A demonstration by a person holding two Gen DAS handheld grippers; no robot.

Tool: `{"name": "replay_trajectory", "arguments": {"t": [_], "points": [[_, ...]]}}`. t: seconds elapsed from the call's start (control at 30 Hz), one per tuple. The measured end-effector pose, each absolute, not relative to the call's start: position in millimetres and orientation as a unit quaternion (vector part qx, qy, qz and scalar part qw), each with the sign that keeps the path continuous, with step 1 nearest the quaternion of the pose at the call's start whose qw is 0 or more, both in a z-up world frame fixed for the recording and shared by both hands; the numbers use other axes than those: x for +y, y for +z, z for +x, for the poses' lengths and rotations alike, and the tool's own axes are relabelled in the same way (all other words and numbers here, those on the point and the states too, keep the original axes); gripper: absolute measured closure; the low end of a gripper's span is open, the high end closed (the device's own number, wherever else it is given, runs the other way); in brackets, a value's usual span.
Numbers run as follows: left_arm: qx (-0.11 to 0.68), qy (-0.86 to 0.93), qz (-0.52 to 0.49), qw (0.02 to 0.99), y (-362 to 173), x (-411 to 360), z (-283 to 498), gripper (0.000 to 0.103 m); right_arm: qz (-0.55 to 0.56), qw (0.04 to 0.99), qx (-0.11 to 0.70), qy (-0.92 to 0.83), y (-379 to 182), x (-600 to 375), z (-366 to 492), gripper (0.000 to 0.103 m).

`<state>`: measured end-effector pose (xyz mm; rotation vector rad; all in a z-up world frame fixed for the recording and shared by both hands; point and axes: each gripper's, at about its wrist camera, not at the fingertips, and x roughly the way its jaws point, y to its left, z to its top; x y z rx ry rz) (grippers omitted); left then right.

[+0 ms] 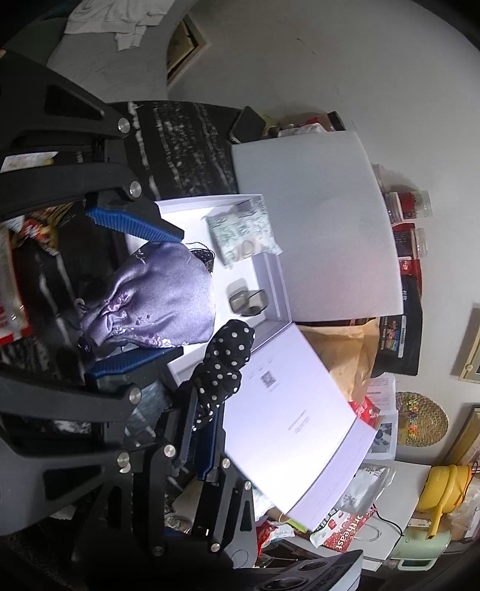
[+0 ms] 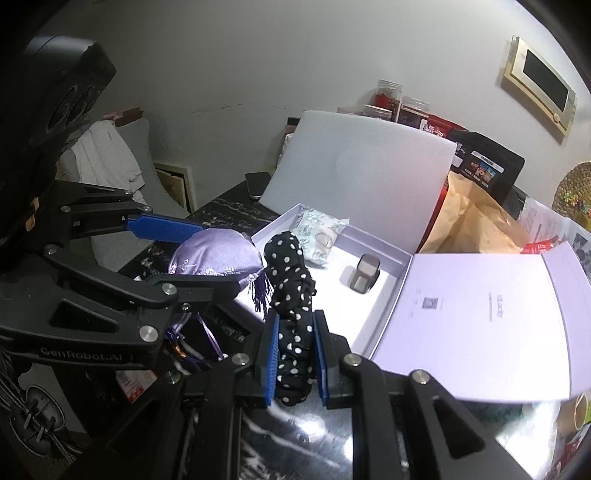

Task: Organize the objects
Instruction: 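Carry the lavender pouch and polka-dot scrunchie in both tools to the box, then lower the lavender pouch and scrunchie into the box and open both tools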

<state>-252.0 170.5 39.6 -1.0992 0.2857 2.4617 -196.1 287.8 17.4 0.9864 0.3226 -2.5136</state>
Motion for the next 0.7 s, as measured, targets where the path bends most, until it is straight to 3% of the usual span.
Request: {"name": "replay_trajectory", "arguments": {"t": [0.7], "points": [[0.134, 0.888, -0.397, 0.189, 25.0, 157.0, -381.2, 0.05, 0.359, 0.203, 0.117, -0.904, 2.3, 261.2, -306.2, 0.087]]}}
